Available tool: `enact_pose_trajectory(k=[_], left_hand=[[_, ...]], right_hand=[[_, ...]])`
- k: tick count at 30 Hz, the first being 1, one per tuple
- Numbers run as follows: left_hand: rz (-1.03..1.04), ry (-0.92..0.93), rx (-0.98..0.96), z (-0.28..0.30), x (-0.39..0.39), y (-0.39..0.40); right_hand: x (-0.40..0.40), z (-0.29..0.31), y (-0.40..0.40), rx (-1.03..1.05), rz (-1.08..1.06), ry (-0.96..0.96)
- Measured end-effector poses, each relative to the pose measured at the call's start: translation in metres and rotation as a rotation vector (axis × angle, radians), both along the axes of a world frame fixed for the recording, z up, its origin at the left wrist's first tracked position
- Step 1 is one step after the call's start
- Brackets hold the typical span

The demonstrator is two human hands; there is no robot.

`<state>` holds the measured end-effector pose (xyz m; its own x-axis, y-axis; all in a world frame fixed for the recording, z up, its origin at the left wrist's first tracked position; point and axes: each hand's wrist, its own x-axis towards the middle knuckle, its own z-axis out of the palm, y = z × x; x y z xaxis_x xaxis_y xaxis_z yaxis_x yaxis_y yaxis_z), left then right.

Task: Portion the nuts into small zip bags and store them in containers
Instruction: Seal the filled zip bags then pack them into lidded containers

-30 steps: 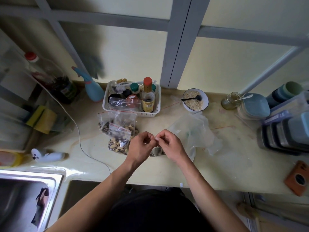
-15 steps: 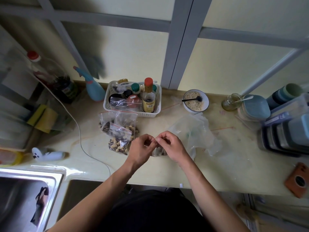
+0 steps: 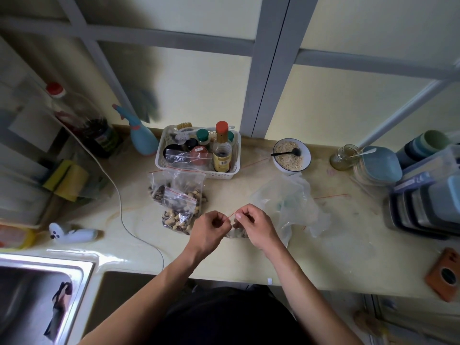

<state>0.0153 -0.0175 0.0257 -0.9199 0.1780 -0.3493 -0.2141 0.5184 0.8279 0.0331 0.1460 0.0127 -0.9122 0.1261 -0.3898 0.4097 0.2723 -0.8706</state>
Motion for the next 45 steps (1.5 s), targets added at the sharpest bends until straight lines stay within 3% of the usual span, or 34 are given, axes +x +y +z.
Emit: enact_pose_trajectory(k=[10, 13, 19, 31, 39, 45], left_hand=[[-0.042, 0.041, -0.061, 0.0, -0.0019, 0.0019], [-0.042, 0.034, -0.053, 0.0013, 0.0008, -0.0004], [-0.039, 0.019, -0.077, -0.0004, 0.0013, -0.0007], [-0.041, 0.07, -0.068, -0.0036, 0.0007, -0.0022], [-0.027, 0.017, -0.018, -0.0004, 0.0035, 0.0011], [-0.031, -0.019, 0.0, -0.0036, 0.0006, -0.0004]], right_hand=[[-0.0007, 0.0007, 0.009, -0.186, 0.0, -0.06], [0.0001, -0.0005, 0.0087, -0.14, 0.096, -0.082], [0.0017, -0.0025, 0.005, -0.022, 0.051, -0.077], [0.0004, -0.0011, 0.0068, -0.134, 0.067, -0.1], [0.0021, -0.0032, 0.0038, 0.061, 0.122, -0.084], [0.0039, -0.0023, 0.0061, 0.095, 0.094, -0.078]])
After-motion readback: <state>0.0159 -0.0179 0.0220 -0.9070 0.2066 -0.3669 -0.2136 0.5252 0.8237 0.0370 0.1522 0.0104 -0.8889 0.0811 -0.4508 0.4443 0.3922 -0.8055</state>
